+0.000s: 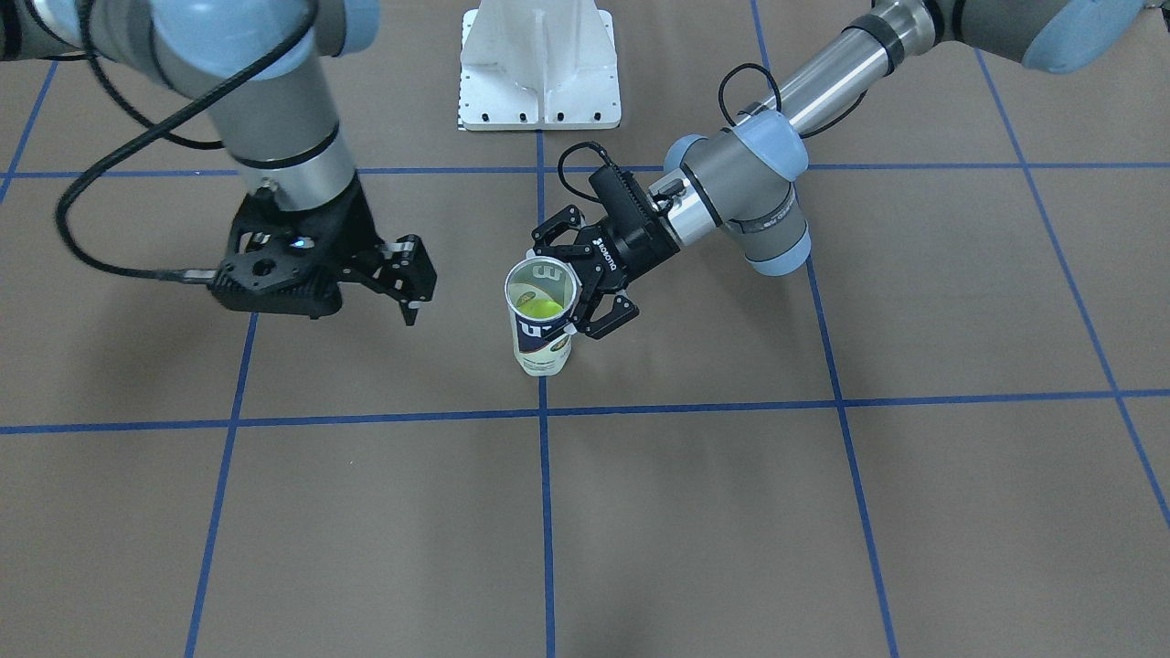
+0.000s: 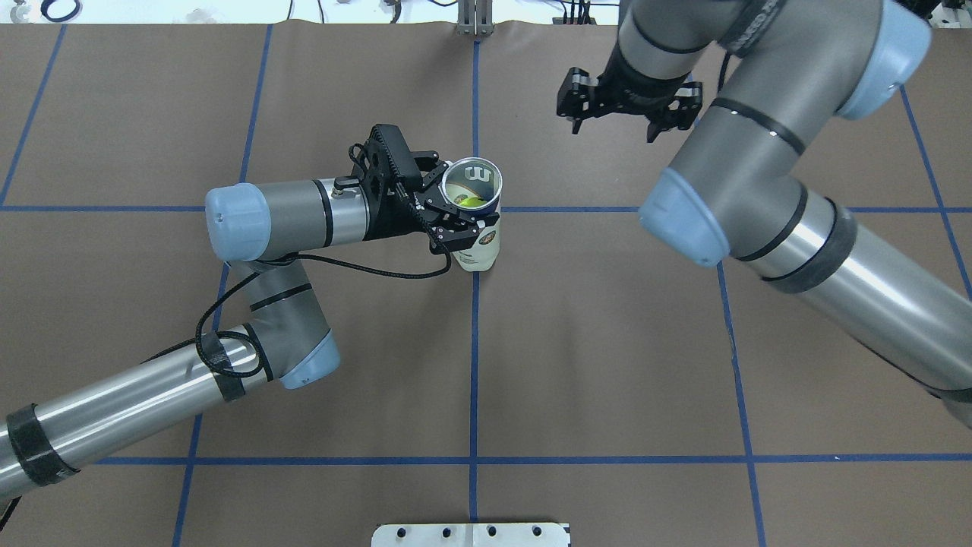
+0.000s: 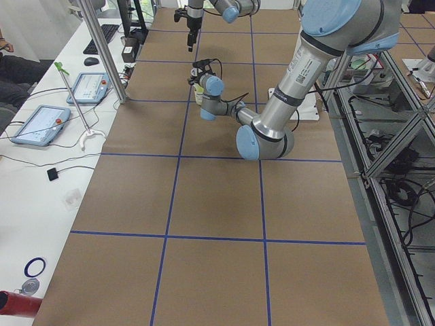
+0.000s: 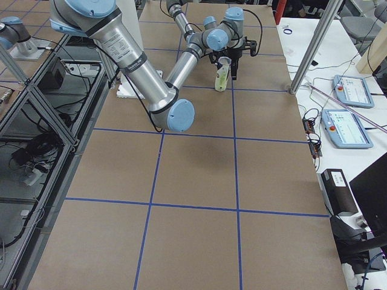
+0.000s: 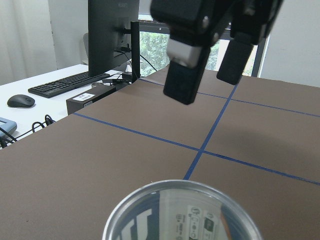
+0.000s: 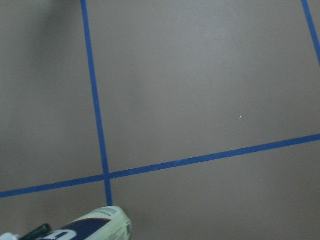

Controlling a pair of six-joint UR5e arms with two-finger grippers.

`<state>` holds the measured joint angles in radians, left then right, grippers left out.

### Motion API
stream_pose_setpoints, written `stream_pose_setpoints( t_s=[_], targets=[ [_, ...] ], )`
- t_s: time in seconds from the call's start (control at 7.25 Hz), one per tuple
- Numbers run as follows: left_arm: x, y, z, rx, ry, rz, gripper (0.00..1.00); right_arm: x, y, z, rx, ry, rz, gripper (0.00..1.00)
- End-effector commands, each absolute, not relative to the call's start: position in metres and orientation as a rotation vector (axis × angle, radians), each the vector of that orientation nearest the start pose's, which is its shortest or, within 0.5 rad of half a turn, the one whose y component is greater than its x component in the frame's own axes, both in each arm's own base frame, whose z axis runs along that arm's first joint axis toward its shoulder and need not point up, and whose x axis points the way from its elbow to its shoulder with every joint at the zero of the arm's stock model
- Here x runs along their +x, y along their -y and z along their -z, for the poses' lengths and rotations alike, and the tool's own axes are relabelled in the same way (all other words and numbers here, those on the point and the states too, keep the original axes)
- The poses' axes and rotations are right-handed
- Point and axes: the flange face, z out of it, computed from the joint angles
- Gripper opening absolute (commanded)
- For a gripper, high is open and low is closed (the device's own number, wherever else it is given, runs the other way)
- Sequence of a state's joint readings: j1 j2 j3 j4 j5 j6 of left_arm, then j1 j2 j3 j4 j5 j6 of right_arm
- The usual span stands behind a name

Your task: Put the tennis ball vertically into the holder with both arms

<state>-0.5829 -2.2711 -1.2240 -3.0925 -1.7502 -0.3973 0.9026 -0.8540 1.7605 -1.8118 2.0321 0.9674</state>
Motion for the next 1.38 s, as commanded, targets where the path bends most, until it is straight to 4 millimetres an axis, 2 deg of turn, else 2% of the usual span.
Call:
stream_pose_setpoints(
  t_s=[0.0, 0.14, 0.28, 0.69, 0.83, 0.97, 1.1, 1.24],
  targets=[
    [0.523, 0.485, -0.225, 1.393, -1.317, -0.569, 0.98, -0.237, 0.618, -0.263, 0.156, 0.722, 0.013, 1.0],
    [0.521, 0.483, -0.221, 1.402, -1.322, -0.569, 0.99, -0.223, 0.631, -0.279, 0.152, 0.702, 0.026, 1.0],
    [0.518, 0.483, -0.217, 1.41, -1.326, -0.567, 0.99, -0.219, 0.638, -0.288, 0.145, 0.69, 0.033, 1.0],
    [0.496, 0.478, -0.188, 1.486, -1.343, -0.516, 0.99, -0.198, 0.658, -0.314, 0.15, 0.663, 0.075, 1.0],
    [0.488, 0.476, -0.177, 1.516, -1.346, -0.483, 0.99, -0.188, 0.666, -0.348, 0.16, 0.675, 0.084, 1.0],
    [0.477, 0.476, -0.167, 1.534, -1.359, -0.437, 0.99, -0.172, 0.68, -0.397, 0.186, 0.711, 0.104, 1.0],
    [0.463, 0.486, -0.166, 1.545, -1.346, -0.414, 0.99, -0.145, 0.688, -0.449, 0.206, 0.716, 0.124, 1.0],
    [0.445, 0.503, -0.173, 1.547, -1.308, -0.403, 0.99, -0.11, 0.688, -0.494, 0.202, 0.687, 0.162, 1.0]
  ],
)
